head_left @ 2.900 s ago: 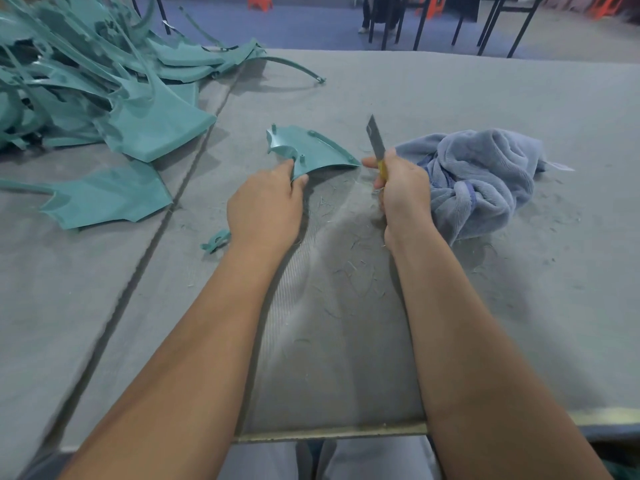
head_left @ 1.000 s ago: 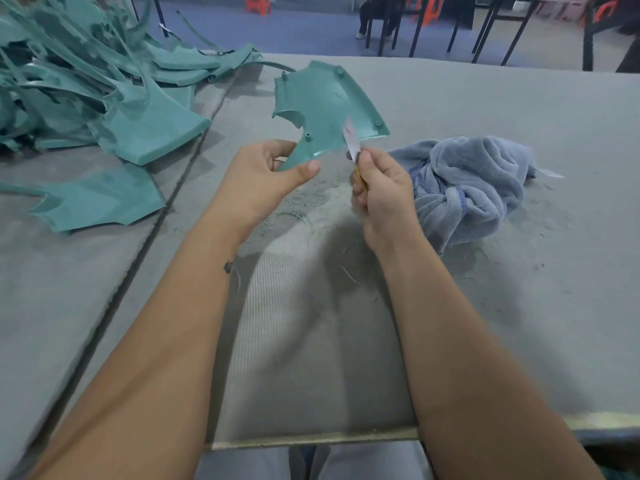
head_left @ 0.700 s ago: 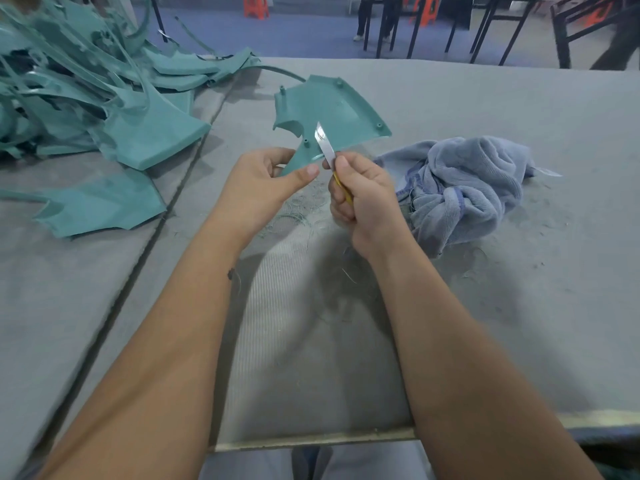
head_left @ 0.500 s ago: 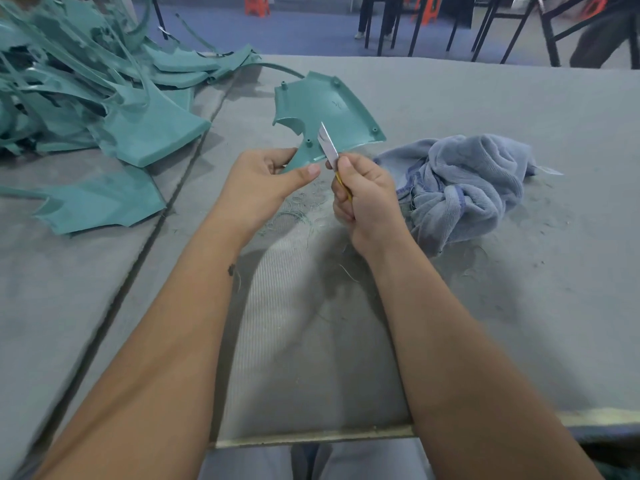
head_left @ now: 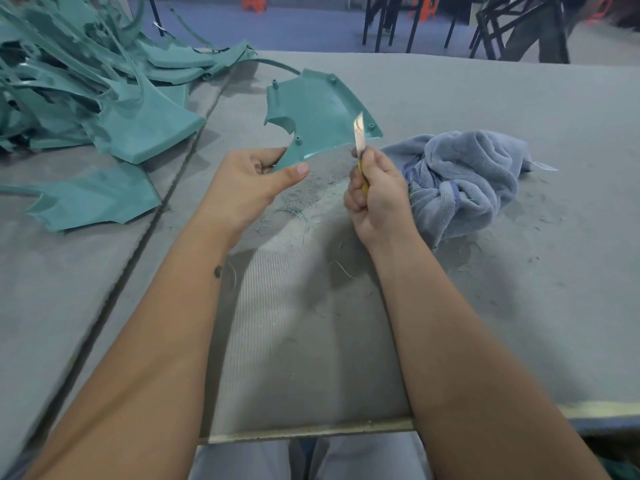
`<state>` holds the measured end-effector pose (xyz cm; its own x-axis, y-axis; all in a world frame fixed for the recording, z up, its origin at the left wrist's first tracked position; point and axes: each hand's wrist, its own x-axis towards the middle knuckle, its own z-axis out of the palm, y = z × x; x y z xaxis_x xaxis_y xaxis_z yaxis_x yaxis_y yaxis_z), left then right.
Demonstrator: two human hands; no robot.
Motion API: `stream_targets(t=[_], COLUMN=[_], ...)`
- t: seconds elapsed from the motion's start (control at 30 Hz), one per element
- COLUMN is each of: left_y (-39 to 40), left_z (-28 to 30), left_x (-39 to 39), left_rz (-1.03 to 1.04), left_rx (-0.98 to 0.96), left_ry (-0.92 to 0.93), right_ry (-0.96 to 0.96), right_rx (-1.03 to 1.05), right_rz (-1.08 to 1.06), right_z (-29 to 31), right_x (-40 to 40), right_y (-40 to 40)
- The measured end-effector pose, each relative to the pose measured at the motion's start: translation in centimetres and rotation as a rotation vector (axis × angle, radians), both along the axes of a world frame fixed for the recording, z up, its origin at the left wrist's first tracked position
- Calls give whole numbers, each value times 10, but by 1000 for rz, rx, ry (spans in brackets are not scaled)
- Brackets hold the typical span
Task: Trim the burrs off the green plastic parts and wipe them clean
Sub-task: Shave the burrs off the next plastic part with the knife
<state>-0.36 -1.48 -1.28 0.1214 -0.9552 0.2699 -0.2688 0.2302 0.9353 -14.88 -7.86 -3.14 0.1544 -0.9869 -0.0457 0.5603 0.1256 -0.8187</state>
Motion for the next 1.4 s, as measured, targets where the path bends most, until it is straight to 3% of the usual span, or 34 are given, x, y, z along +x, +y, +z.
stream_targets(t=[0.33,0.53,0.7,1.4], left_y=[3,1,0,-3], left_z=[0,0,-1,-5], left_x=[-6,-2,-3,3], left_rz=[34,92,94,23], left_rx=[-32,-14,-10,-12], left_ry=[-27,-15,-43,21], right_ry=[224,85,184,174], right_rx=[-181,-53,-132,-112], right_rz=[213,75,202,132], right_z=[-1,1,-1,2], right_x=[10,0,7,7], right_y=[15,2,10,15])
